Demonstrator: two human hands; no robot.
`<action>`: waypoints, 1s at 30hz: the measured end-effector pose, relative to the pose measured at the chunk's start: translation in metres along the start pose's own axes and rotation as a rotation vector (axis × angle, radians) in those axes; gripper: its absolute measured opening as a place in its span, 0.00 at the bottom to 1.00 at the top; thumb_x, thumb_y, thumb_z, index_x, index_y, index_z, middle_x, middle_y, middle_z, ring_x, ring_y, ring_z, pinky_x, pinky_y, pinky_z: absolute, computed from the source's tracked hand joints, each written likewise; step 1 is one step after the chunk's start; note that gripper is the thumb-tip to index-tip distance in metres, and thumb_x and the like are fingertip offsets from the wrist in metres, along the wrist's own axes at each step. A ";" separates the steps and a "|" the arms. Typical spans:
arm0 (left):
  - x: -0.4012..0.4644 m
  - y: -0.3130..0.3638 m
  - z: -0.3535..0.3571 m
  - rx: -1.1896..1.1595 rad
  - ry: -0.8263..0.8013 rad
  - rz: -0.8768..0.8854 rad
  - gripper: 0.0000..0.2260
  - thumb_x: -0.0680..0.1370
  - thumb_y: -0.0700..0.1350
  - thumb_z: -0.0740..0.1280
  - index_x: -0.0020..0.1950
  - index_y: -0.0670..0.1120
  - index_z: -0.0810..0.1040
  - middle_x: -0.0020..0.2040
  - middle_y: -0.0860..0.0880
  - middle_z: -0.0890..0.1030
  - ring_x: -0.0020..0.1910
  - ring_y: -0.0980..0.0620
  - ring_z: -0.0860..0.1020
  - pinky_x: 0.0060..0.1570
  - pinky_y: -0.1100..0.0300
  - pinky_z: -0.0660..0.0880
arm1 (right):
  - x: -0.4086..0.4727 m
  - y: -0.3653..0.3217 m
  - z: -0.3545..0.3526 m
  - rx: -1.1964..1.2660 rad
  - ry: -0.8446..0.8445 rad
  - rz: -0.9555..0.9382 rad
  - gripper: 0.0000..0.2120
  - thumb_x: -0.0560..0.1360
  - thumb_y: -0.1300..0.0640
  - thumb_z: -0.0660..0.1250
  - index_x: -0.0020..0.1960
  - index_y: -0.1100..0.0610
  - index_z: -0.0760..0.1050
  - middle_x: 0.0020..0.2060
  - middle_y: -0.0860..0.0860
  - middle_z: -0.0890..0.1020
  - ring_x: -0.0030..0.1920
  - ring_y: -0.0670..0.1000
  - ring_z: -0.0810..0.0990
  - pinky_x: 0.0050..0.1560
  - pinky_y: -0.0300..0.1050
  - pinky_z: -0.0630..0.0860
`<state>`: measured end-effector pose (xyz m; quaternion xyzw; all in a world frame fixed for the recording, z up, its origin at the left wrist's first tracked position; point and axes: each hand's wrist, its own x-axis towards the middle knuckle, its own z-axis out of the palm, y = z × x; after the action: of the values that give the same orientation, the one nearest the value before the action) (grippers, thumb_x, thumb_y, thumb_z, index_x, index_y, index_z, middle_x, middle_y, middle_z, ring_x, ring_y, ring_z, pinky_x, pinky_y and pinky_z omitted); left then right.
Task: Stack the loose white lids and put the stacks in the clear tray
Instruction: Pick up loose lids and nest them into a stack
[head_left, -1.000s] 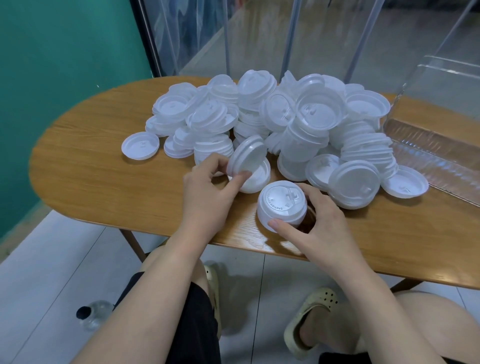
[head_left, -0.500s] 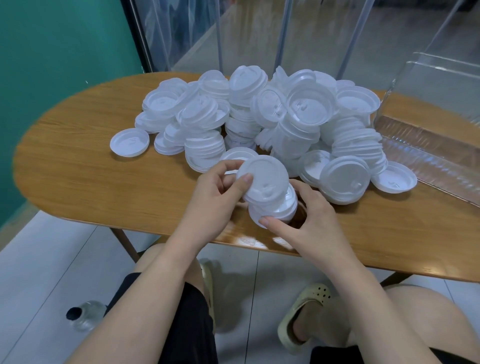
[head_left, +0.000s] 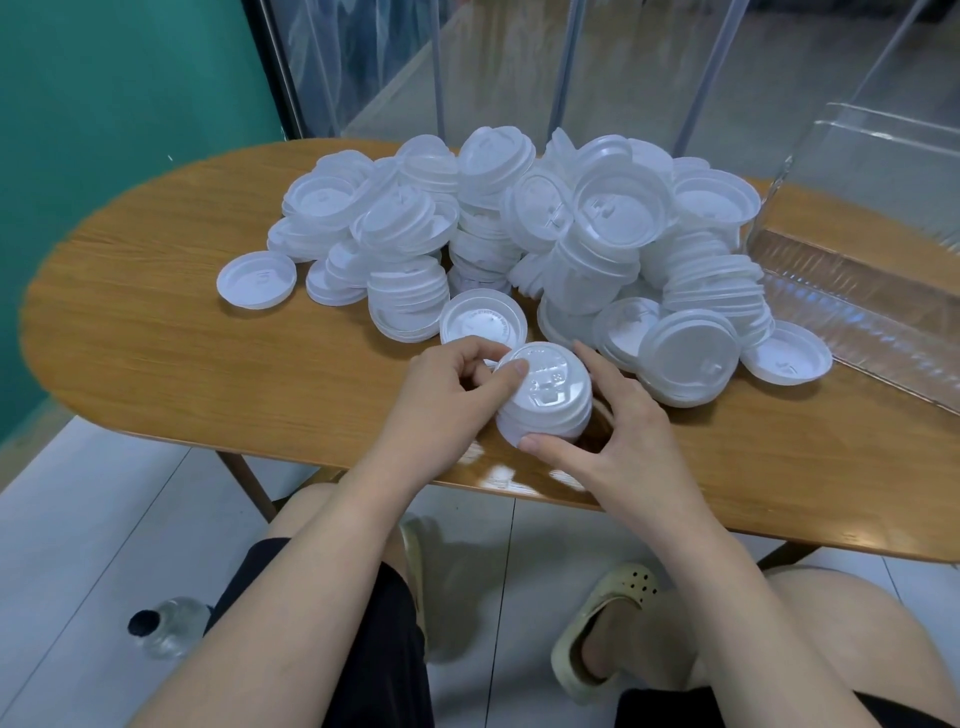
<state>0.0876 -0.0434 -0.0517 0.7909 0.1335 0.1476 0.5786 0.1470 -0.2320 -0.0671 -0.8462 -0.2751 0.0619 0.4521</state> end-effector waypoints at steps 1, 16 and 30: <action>0.000 0.001 0.000 0.000 0.002 0.001 0.06 0.80 0.49 0.72 0.54 0.49 0.83 0.29 0.54 0.74 0.31 0.56 0.72 0.34 0.66 0.71 | 0.000 -0.001 0.000 -0.008 -0.002 0.003 0.46 0.63 0.36 0.81 0.75 0.31 0.62 0.58 0.22 0.68 0.63 0.30 0.69 0.71 0.42 0.67; -0.001 0.003 0.002 0.061 0.009 0.032 0.05 0.79 0.50 0.73 0.51 0.51 0.85 0.28 0.55 0.73 0.30 0.57 0.72 0.37 0.66 0.72 | 0.002 0.003 0.002 -0.055 -0.009 -0.005 0.44 0.64 0.28 0.73 0.77 0.36 0.65 0.66 0.35 0.76 0.70 0.42 0.71 0.71 0.54 0.71; 0.001 0.001 0.000 0.040 -0.061 0.000 0.09 0.83 0.50 0.68 0.52 0.49 0.87 0.33 0.47 0.75 0.33 0.57 0.70 0.36 0.66 0.68 | 0.001 -0.003 0.000 -0.072 -0.013 -0.027 0.34 0.65 0.30 0.74 0.69 0.33 0.71 0.58 0.30 0.78 0.65 0.39 0.71 0.69 0.54 0.71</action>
<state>0.0886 -0.0429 -0.0507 0.8063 0.1189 0.1207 0.5667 0.1468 -0.2297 -0.0643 -0.8577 -0.2914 0.0512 0.4206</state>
